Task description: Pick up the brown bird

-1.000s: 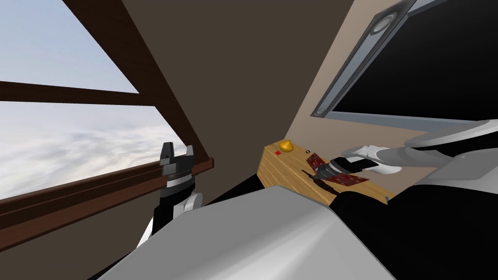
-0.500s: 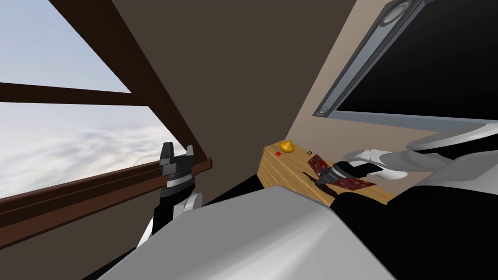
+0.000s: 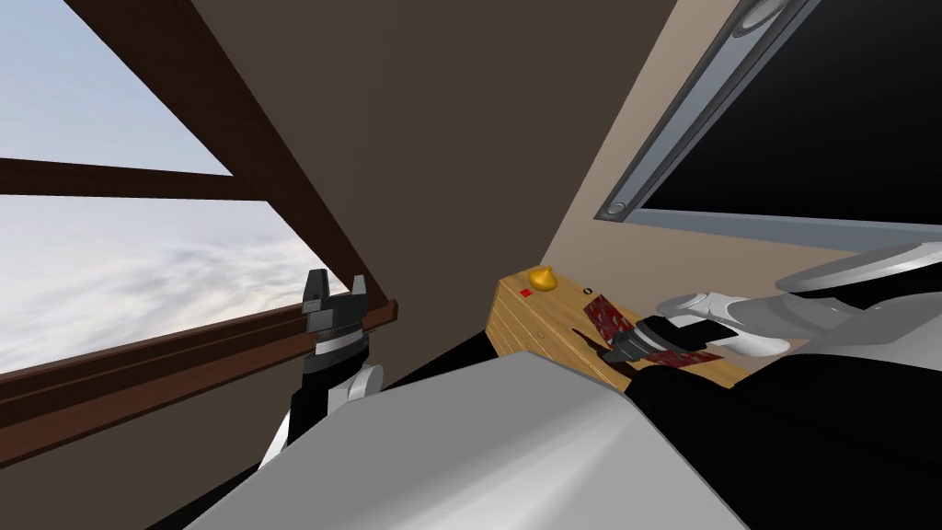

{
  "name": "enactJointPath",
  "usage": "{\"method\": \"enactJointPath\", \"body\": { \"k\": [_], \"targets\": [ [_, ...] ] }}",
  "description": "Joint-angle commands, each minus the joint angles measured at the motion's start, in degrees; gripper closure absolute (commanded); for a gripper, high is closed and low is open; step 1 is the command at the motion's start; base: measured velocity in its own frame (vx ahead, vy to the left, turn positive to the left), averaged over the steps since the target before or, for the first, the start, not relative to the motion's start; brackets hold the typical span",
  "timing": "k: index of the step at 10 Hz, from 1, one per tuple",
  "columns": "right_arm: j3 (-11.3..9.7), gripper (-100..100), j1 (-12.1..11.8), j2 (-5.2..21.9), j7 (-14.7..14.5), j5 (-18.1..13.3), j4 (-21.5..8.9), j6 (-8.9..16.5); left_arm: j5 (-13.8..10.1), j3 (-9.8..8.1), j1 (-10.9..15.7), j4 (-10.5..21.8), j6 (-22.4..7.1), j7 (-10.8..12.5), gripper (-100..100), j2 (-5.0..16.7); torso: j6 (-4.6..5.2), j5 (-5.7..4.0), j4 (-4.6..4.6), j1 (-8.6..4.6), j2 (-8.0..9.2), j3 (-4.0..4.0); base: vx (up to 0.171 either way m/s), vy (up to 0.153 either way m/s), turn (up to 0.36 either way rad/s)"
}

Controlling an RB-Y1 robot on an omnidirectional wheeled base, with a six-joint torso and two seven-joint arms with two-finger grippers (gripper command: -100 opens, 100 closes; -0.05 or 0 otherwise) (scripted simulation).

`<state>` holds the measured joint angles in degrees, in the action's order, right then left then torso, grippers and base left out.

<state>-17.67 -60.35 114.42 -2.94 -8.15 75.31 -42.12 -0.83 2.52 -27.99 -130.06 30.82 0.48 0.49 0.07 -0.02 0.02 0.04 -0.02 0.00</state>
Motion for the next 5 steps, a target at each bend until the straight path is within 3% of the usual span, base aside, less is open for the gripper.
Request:
{"method": "enactJointPath", "body": {
  "k": [1, 2, 3, 5],
  "targets": [
    [0.0, -100, 0.0, 0.0, 0.0, 0.0, 0.0, 0.0, 0.0, 0.0, 0.0, 0.0, 0.0, 0.0, 0, 0.0, 0.0, 0.0, 0.0, 0.0, 0.0, 0.0, 0.0, 0.0, 0.0],
    [0.15, 0, -0.03, 0.0, 0.0, -0.04, -0.01, -0.02, 0.0, 0.0, 0.0, 0.0, 0.0, 0.0, 0, 0.0, 0.01, 0.01, 0.0, 0.01, 0.01, 0.0, 0.0, 0.0, 0.0],
    [-0.2, -100, -0.16, -1.83, -0.51, -0.68, 0.28, 1.02, 0.0, 0.0, 0.0, 0.0, 0.0, 0.0, 0, 0.0, 0.01, 0.0, 0.0, 0.01, 0.01, 0.01, 0.019, -0.003, 0.085],
    [-0.42, -100, -0.25, -3.05, -0.84, -1.12, 0.48, 1.71, 0.0, 0.0, 0.0, 0.0, 0.0, 0.0, 0, 0.0, -0.01, 0.0, -0.03, -0.02, -0.1, -0.06, 0.031, -0.008, 0.067]
  ]
}}
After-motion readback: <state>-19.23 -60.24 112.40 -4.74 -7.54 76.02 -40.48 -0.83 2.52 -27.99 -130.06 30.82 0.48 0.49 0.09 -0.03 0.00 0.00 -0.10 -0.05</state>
